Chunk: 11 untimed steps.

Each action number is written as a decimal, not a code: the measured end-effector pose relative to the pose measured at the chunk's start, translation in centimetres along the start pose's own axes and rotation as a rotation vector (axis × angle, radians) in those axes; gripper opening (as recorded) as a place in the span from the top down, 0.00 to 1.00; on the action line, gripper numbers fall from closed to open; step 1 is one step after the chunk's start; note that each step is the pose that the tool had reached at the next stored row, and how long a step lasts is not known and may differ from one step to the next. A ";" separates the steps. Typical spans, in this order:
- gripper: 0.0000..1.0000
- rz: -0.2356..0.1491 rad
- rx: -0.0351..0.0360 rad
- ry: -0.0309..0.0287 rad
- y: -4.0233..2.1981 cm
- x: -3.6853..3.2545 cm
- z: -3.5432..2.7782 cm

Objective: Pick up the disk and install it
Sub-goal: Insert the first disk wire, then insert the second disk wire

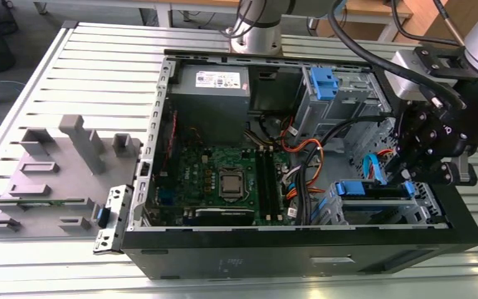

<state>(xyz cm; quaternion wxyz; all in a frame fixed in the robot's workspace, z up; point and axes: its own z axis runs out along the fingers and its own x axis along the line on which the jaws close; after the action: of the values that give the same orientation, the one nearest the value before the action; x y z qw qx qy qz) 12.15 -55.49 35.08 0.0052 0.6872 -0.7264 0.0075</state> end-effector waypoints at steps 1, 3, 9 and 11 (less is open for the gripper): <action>0.76 0.000 0.0000 0.0000 -0.01 0.00 0.00; 0.76 0.000 0.0000 -0.0001 -0.06 0.00 0.00; 0.76 0.000 0.0000 0.0000 -0.11 0.00 0.00; 0.76 0.000 0.0000 -0.0001 -0.11 0.00 0.00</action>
<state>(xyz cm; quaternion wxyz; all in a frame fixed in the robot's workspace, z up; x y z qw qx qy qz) 12.27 -55.49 35.08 0.0052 0.6871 -0.7265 0.0074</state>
